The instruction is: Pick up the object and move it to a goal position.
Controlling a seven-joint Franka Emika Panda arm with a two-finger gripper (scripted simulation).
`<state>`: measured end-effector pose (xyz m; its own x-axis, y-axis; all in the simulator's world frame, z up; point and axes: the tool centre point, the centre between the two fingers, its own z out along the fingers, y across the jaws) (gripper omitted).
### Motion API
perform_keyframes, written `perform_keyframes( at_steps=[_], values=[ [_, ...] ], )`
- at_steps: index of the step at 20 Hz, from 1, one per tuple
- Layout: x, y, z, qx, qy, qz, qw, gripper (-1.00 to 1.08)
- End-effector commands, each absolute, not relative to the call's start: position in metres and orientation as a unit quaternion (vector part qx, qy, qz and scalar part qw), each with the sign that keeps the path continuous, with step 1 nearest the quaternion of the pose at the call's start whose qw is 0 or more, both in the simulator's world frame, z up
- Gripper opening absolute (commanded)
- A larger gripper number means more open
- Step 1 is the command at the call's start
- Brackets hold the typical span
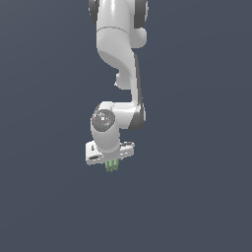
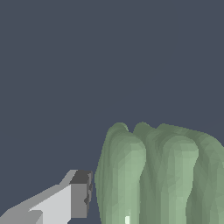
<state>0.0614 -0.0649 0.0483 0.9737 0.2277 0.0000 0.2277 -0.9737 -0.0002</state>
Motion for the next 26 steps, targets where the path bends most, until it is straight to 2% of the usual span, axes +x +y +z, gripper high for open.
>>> perform_keyframes(
  at_steps=[1, 10, 26],
  values=[
    [0.061, -0.065, 0.048, -0.993, -0.115, 0.0, 0.0, -1.0],
    [0.066, -0.029, 0.054, -0.993, -0.115, 0.0, 0.0, -1.0],
    [0.094, 0.142, 0.082, -0.993, -0.114, 0.0, 0.0, -1.0]
  ],
)
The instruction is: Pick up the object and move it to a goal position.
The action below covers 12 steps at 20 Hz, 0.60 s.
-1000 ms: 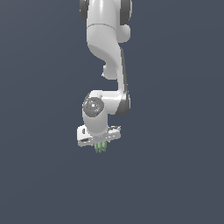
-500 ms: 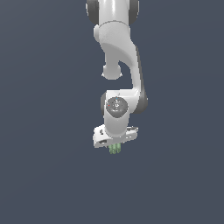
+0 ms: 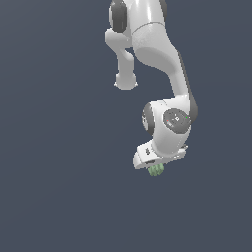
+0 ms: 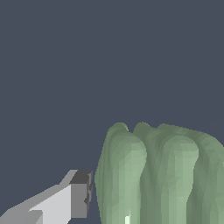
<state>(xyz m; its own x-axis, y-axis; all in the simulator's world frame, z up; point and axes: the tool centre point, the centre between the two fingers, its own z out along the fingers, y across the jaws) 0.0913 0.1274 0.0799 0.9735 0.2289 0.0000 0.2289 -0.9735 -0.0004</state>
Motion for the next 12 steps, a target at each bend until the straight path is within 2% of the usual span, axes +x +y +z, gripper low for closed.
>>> perform_keyframes(
  at_steps=[1, 12],
  values=[
    [0.095, 0.149, 0.084, -0.993, -0.114, 0.0, 0.0, -1.0],
    [0.105, 0.189, 0.09, -0.993, -0.114, 0.0, 0.0, -1.0]
  ],
)
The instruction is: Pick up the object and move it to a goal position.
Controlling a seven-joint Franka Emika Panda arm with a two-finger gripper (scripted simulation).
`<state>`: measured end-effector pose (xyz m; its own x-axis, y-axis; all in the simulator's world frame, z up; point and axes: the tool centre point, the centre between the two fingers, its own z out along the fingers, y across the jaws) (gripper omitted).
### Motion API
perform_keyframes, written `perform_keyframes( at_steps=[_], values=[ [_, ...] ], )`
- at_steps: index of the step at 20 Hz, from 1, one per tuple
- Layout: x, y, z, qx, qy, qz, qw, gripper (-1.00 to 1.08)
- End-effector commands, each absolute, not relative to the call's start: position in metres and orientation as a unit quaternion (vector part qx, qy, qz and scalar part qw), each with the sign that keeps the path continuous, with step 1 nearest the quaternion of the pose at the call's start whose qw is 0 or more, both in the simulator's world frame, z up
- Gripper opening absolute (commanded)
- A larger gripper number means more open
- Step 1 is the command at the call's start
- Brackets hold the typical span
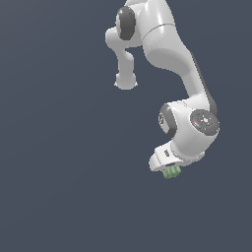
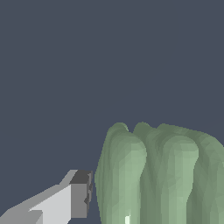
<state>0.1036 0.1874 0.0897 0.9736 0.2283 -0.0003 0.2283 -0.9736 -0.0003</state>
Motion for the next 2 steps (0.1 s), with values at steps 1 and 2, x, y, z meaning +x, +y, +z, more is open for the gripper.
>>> perform_keyframes(
  at_steps=[1, 2],
  values=[
    [0.1047, 0.1898, 0.0904, -0.993, -0.114, 0.0, 0.0, -1.0],
    [0.1047, 0.19, 0.0904, -0.993, -0.114, 0.0, 0.0, -1.0]
  ],
)
